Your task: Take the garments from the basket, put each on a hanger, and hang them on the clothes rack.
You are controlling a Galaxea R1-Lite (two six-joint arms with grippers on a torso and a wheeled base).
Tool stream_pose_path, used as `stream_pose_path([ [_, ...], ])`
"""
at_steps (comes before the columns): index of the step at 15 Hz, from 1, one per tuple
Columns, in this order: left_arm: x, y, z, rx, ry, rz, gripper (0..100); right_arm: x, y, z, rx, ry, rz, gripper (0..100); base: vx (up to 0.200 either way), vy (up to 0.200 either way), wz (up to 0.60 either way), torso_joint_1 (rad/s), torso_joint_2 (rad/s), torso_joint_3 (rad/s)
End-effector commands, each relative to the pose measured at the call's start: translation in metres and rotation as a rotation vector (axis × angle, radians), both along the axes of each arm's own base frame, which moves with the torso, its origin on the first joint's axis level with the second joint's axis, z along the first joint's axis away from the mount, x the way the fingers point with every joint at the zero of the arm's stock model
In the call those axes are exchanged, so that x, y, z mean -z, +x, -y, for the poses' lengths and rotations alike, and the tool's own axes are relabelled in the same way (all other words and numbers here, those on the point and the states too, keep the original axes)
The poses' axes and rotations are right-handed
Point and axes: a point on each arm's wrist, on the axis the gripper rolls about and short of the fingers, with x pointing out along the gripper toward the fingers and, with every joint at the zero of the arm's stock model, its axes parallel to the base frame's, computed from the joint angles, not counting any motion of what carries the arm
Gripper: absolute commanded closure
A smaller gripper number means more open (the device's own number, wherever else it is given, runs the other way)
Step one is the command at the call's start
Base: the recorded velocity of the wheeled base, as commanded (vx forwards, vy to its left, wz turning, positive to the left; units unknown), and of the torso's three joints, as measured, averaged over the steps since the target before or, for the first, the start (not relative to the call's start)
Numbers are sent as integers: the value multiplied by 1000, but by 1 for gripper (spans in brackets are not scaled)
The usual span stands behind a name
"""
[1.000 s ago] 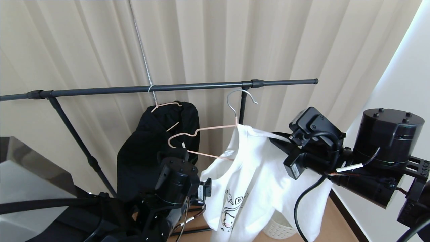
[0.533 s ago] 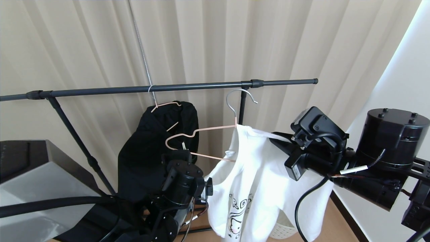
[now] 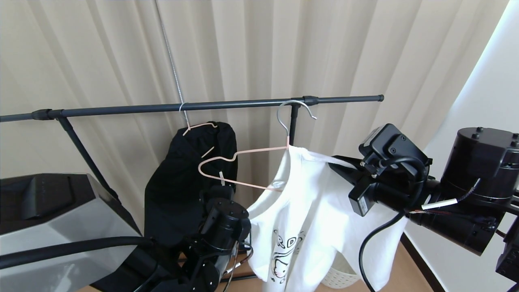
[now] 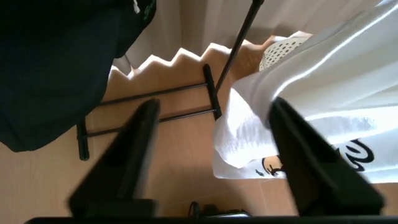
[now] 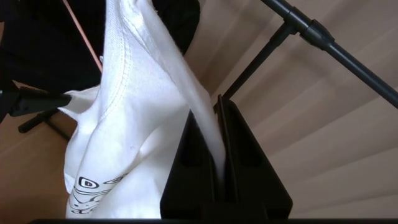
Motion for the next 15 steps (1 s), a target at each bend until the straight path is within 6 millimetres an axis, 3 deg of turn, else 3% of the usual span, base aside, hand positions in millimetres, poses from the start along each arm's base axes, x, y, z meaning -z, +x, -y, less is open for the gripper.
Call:
stream_pose_path([
  [1,1,1,-1,-6,3,-3,100,-3,-2,1,0,5,8,100,0,0,0,0,0,0],
  [4,0,7,-7,-28,3,2,100,-5,-2,2,3,11,14,100,0,0,0,0,0,0],
  [8,-30,17,-30,-80,-21,73,100,-5,2,7,19,15,9,100,0,0,0,0,0,0],
  [15,-47,27,-50,-132,-24,120,100,-1,5,8,28,12,-11,100,0,0,0,0,0,0],
])
